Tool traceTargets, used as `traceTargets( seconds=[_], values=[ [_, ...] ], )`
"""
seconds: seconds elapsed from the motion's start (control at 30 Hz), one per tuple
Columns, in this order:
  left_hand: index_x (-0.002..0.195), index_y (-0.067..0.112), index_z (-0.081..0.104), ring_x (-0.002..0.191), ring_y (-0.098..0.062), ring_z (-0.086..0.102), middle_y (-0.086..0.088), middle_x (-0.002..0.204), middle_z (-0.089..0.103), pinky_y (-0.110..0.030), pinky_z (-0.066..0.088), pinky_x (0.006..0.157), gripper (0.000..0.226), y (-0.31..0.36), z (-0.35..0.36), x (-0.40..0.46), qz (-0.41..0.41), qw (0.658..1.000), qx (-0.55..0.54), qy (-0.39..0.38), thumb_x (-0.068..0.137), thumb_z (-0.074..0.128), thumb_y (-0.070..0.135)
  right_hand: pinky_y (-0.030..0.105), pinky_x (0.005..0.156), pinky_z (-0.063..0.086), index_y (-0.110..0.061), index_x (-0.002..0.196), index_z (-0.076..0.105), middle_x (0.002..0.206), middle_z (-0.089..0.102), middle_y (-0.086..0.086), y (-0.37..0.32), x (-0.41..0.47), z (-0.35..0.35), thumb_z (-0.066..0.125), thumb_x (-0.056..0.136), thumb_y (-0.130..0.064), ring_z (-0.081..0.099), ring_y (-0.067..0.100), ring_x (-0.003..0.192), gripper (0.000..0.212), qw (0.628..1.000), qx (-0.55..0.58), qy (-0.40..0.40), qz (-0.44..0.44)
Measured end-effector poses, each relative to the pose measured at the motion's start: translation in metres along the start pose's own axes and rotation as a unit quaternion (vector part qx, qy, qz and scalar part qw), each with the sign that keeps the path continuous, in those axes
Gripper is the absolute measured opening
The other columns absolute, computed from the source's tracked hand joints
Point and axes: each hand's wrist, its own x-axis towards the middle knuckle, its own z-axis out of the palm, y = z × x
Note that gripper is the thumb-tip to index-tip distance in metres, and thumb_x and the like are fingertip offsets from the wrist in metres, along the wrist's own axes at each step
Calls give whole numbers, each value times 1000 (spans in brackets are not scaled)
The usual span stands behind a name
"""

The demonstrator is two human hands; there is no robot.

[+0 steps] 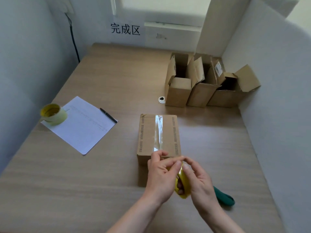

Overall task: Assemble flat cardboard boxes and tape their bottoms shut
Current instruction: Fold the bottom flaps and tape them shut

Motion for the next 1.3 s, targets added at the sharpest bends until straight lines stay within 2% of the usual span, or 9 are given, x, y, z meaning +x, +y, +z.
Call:
traceTargets(
  seconds=[0.17,0.33,0.53,0.67,0.87,1.0,1.13,1.2,1.3],
  values=[
    [102,37,76,114,-18,52,4,118,46,-35,48,99,20,-11,4,-12,54,995,-84,15,90,64,27,36,59,57,-31,103,73,91,74,11,-21,17,-6,64,90,-29,67,30,71,16,992,-94,-87,2],
    [119,30,68,111,-3,57,2,117,57,-20,45,100,33,-16,-2,-13,59,995,-83,2,92,63,10,29,44,44,-18,75,72,57,60,6,-23,32,-8,67,84,-12,50,19,45,12,989,-139,-47,-5],
    [132,10,52,86,-8,67,-3,87,74,-16,50,81,67,-10,-19,2,-52,972,-231,-5,71,79,13,27,43,46,-32,78,69,56,63,-1,-31,36,-9,58,73,-37,60,15,42,12,946,-318,-27,-63],
    [94,28,78,79,-8,66,-7,85,74,-19,53,79,32,-3,-29,8,2,992,-119,-39,67,86,13,39,50,54,-34,82,68,60,63,-3,-33,36,-14,59,78,-34,62,17,46,9,918,-389,-34,-62],
    [65,23,74,70,-14,66,4,67,71,-34,54,69,17,-5,-33,8,81,997,14,-14,80,70,20,40,59,54,-42,81,64,62,62,-8,-36,27,-8,60,80,-40,62,16,58,5,878,-470,-37,-87],
    [61,22,69,64,-7,59,7,64,66,-24,45,60,19,-19,-41,3,79,997,16,21,80,69,24,39,63,55,-41,119,59,73,71,1,-30,16,-18,75,81,-27,63,18,61,43,947,-281,-156,13],
    [58,10,63,54,-2,46,10,54,54,-23,37,56,28,-46,-69,9,4,990,-20,139,85,72,10,29,64,53,-20,139,50,78,68,18,-32,9,-62,82,73,-30,64,24,68,73,953,-58,-262,139],
    [56,11,61,54,-4,47,7,54,54,-24,37,55,31,-55,-84,19,8,985,2,173,85,72,9,24,59,49,-29,129,62,72,67,6,-29,14,-77,83,73,-35,63,18,63,60,955,-249,-156,47],
    [62,9,67,69,-14,60,1,66,64,-29,45,66,23,-61,-83,31,27,983,50,176,85,72,10,31,77,51,-47,117,67,103,75,-5,-23,37,-74,74,82,-44,68,20,93,36,799,-589,-12,-122]
  ],
)
